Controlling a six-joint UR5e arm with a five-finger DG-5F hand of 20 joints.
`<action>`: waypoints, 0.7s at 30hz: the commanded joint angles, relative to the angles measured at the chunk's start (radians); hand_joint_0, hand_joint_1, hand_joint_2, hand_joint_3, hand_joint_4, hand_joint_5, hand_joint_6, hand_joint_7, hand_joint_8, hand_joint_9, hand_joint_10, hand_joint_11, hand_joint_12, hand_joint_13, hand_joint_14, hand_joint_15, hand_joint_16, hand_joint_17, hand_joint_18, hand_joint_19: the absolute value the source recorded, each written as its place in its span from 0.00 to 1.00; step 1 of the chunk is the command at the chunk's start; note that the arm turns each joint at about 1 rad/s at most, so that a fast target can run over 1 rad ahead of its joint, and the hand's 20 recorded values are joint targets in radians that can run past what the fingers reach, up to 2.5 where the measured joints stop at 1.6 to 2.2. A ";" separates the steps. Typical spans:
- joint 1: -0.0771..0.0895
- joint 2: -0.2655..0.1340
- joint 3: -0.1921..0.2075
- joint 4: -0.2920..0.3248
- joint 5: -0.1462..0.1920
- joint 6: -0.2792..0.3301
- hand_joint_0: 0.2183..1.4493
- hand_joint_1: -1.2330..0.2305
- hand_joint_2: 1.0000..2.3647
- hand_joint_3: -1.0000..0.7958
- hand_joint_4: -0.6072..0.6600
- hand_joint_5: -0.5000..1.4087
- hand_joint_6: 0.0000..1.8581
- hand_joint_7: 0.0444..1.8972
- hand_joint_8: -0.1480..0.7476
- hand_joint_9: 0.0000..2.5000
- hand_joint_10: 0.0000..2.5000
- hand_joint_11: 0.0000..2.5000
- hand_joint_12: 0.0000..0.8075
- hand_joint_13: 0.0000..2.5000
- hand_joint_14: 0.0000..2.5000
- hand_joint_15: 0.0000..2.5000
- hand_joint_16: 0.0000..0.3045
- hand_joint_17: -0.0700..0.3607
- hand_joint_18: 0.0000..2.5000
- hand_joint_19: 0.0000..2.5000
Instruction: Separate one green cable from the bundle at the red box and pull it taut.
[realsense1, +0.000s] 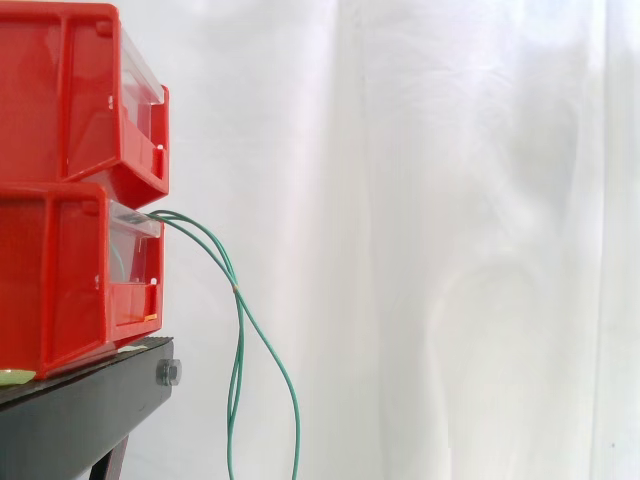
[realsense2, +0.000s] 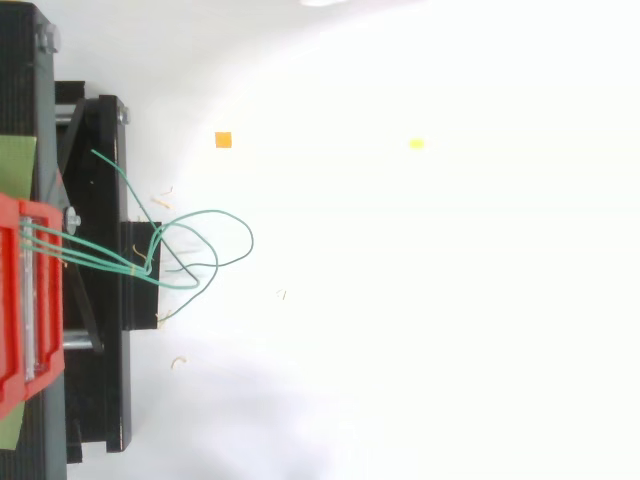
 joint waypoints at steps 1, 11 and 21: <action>0.000 -0.001 -0.003 -0.024 0.001 -0.025 0.11 0.55 0.00 0.28 0.65 0.16 0.27 0.32 0.58 0.49 0.00 0.12 0.60 0.48 0.00 0.15 0.32 0.67 0.62 0.09; -0.008 -0.001 -0.182 0.303 -0.006 0.045 0.11 0.56 0.00 0.28 0.66 0.16 0.27 0.33 0.58 0.55 0.00 0.13 0.63 0.52 0.00 0.15 0.31 0.66 0.69 0.09; -0.048 -0.194 -0.248 0.455 -0.087 0.338 0.11 0.56 0.00 0.28 0.67 0.16 0.27 0.33 0.57 0.59 0.00 0.16 0.63 0.55 0.01 0.16 0.31 0.66 0.70 0.10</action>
